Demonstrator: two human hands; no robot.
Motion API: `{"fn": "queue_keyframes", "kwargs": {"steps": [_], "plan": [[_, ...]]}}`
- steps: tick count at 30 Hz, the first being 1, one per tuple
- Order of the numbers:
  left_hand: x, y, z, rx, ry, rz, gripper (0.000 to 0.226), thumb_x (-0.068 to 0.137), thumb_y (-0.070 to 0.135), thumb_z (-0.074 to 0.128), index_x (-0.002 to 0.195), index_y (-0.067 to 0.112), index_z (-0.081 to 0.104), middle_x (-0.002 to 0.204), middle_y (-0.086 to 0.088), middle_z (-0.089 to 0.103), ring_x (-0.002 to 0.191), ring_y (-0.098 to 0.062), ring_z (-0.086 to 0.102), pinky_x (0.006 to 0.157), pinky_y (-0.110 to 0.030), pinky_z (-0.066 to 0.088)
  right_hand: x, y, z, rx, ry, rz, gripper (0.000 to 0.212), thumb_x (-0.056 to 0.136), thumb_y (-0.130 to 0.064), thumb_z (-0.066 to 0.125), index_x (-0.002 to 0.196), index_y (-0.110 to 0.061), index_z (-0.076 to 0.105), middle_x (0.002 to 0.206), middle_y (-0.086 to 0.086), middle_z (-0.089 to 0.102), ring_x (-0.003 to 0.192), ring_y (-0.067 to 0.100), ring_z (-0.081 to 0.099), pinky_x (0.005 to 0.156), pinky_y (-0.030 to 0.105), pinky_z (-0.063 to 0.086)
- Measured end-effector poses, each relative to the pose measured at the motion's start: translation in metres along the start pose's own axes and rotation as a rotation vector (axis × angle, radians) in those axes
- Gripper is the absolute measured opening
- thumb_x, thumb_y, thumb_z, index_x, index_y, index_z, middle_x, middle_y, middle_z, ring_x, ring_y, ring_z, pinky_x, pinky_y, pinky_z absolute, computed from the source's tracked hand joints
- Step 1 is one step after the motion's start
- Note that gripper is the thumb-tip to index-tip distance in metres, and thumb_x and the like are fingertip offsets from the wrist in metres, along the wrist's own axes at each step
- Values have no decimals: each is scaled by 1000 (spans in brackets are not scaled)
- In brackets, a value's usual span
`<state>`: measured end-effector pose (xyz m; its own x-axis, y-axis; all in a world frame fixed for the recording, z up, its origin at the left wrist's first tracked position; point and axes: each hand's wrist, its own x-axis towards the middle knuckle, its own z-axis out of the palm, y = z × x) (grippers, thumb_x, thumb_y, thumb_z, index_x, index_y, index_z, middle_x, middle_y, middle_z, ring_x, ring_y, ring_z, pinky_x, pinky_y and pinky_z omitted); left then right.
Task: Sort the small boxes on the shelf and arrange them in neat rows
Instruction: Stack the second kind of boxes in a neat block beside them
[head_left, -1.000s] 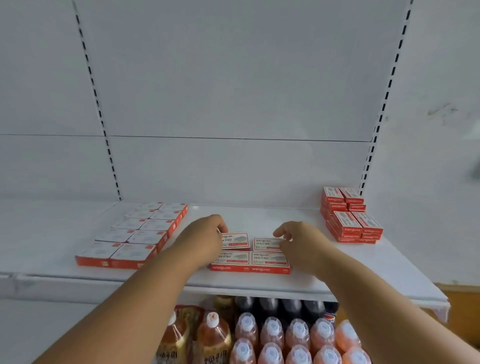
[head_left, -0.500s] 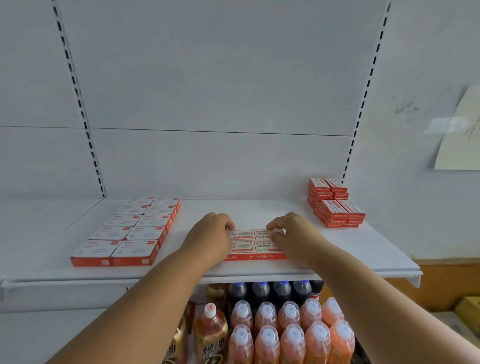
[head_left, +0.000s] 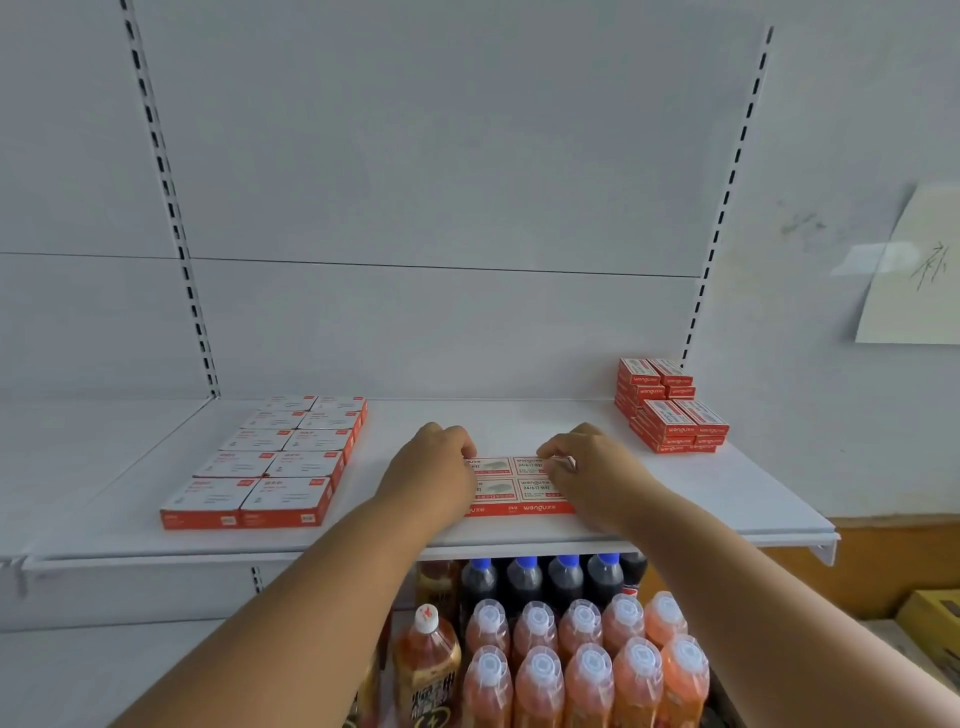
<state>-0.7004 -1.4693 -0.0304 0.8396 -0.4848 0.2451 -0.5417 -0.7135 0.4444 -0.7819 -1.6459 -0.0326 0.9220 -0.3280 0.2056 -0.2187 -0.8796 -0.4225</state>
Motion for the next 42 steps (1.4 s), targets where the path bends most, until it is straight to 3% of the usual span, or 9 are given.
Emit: {"fn": "queue_keyframes", "kwargs": {"steps": [7,13,18,23,27,30,34,38,42], "plan": [[-1,26,-10,-5,148,61,26,97,22,50,122,26,53,126,2,47,98,-14,56,78,-25,49,-11,12,-22,41,250,26,30,97,-34,51,125,-28,59,117,-7,53,87,8,55,78,23,45],[5,82,10,-62,-12,233,20,94,23,49,111,26,60,116,6,52,96,-14,57,86,-31,51,-10,50,-51,25,343,29,19,93,-27,57,107,-20,67,104,-4,57,88,12,52,72,25,41],[29,137,37,-80,-36,193,22,94,27,51,112,22,62,118,2,55,102,-20,59,90,-35,51,-1,103,-78,56,421,146,18,90,-26,60,106,-18,66,106,0,57,84,17,56,73,25,41],[63,193,74,-29,-97,-36,42,98,45,46,101,8,65,102,-15,67,96,-32,64,69,-31,41,16,142,-93,-7,223,321,29,93,-40,54,106,-14,57,112,10,57,90,27,58,72,27,39],[79,212,97,30,-134,-149,48,98,51,44,115,10,64,118,-11,66,106,-29,60,81,-30,43,27,164,-92,112,75,314,28,91,-37,51,90,-10,57,90,8,65,78,27,59,63,27,41],[82,216,102,16,-86,-236,33,95,43,49,80,14,59,95,-8,66,84,-26,56,69,-27,40,27,177,-100,166,106,263,18,88,-27,53,93,-11,61,84,4,65,73,24,60,56,25,41],[75,218,98,-46,17,-316,21,87,22,56,68,15,57,70,-1,57,74,-25,58,52,-27,37,23,181,-106,544,214,193,15,85,-10,53,85,-17,66,68,-1,62,56,18,52,52,26,39],[61,215,86,-595,222,-362,10,93,17,54,98,19,63,95,-3,70,85,-23,70,75,-38,59,17,166,-110,1229,135,243,14,92,-4,55,98,-10,66,74,6,63,57,17,50,52,30,41],[44,216,63,-1072,344,-385,15,102,9,46,111,18,53,106,-8,66,83,-22,74,74,-38,61,14,143,-116,1635,-70,186,17,95,4,49,106,-3,60,92,18,69,64,24,59,54,30,43]]}}
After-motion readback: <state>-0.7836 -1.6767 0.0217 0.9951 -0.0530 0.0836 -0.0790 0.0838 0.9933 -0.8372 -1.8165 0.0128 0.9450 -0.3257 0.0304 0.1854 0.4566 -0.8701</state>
